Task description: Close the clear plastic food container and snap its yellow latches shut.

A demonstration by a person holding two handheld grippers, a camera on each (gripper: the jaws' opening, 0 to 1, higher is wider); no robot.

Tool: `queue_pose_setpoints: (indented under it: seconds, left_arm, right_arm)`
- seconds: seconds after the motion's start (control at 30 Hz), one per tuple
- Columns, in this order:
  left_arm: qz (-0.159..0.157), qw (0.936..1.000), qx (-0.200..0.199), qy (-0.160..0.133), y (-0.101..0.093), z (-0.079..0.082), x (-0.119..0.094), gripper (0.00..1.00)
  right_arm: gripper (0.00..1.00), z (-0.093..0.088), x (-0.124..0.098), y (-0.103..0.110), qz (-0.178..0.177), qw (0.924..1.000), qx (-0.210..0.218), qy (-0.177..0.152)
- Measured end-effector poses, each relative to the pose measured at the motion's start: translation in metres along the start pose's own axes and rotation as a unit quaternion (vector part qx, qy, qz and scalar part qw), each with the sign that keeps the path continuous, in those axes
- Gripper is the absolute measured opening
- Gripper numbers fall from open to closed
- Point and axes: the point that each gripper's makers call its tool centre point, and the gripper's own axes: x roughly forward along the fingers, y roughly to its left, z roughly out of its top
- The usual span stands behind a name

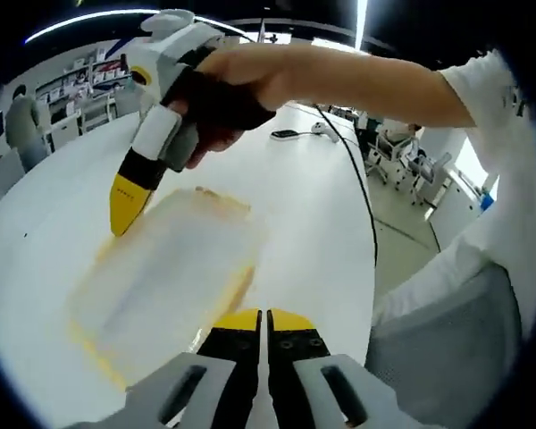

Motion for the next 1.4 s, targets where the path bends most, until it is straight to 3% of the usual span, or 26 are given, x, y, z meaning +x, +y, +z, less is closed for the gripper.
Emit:
queue_pose_setpoints:
  seconds: [0.03,0.1,0.2,0.3,0.37,0.43,0.47,0.5,0.57,0.67,0.73,0.8,0.83,0.87,0.93,1.1,1.4]
  left_arm:
    - [-0.012,0.9999,0.004,-0.005,-0.004,0.004,-0.003,0.0]
    - [-0.006,0.9986,0.048,-0.023,0.0,0.014,-0.009,0.0]
    - [0.035,0.9921,0.117,-0.031,0.016,0.024,-0.014,0.17]
    - [0.072,0.9775,0.196,-0.029,0.03,0.03,-0.014,0.26]
    - [0.08,0.9721,0.221,0.001,0.036,0.022,-0.01,0.29]
    - [0.067,0.9692,0.236,0.022,0.034,0.014,-0.004,0.4]
    - [0.075,0.9685,0.235,0.028,0.038,0.012,0.0,0.43]
    - [0.099,0.9603,0.258,0.04,0.046,0.011,0.001,0.43]
    - [0.107,0.9488,0.292,0.054,0.049,0.008,0.002,0.34]
    - [0.097,0.9497,0.291,0.064,0.047,0.002,0.007,0.32]
    - [0.105,0.9467,0.298,0.064,0.05,0.005,0.006,0.32]
    - [0.107,0.9509,0.282,0.068,0.053,0.005,0.006,0.34]
    - [0.106,0.9527,0.275,0.075,0.053,0.002,0.006,0.34]
    - [0.107,0.95,0.285,0.071,0.053,0.004,0.005,0.34]
    - [0.106,0.9477,0.292,0.075,0.053,0.003,0.006,0.34]
    - [0.114,0.949,0.284,0.076,0.054,0.002,0.006,0.34]
    - [0.122,0.9504,0.276,0.074,0.055,0.001,0.007,0.32]
  right_arm:
    - [0.0,0.0,-0.001,0.0,-0.002,0.9999,-0.014,0.006]
    - [0.01,0.008,-0.005,0.002,-0.007,0.998,-0.063,0.005]
    - [0.12,0.013,-0.012,0.004,-0.024,0.9878,-0.15,0.034]
    - [0.24,0.006,-0.013,-0.002,-0.045,0.9583,-0.259,0.113]
    - [0.27,-0.002,-0.011,-0.004,-0.056,0.9486,-0.275,0.146]
    - [0.29,-0.005,-0.01,-0.006,-0.061,0.9422,-0.286,0.164]
    - [0.3,-0.006,-0.008,-0.006,-0.06,0.937,-0.297,0.174]
    - [0.31,-0.008,-0.006,-0.005,-0.055,0.9338,-0.301,0.186]
    - [0.34,-0.008,-0.003,-0.003,-0.055,0.9324,-0.303,0.19]
    - [0.39,-0.013,0.001,0.0,-0.037,0.9239,-0.313,0.217]
    - [0.41,-0.016,0.003,-0.001,-0.038,0.9168,-0.323,0.232]
    - [0.41,-0.019,0.005,-0.003,-0.038,0.9065,-0.336,0.253]
    - [0.4,-0.017,0.005,0.0,-0.034,0.91,-0.328,0.251]
    - [0.38,-0.018,0.006,0.002,-0.031,0.9089,-0.327,0.257]
    - [0.36,-0.023,0.004,0.001,-0.026,0.8951,-0.342,0.285]
    - [0.32,-0.025,0.007,0.002,-0.02,0.8917,-0.327,0.312]
    - [0.32,-0.027,0.006,0.001,-0.007,0.8853,-0.327,0.331]
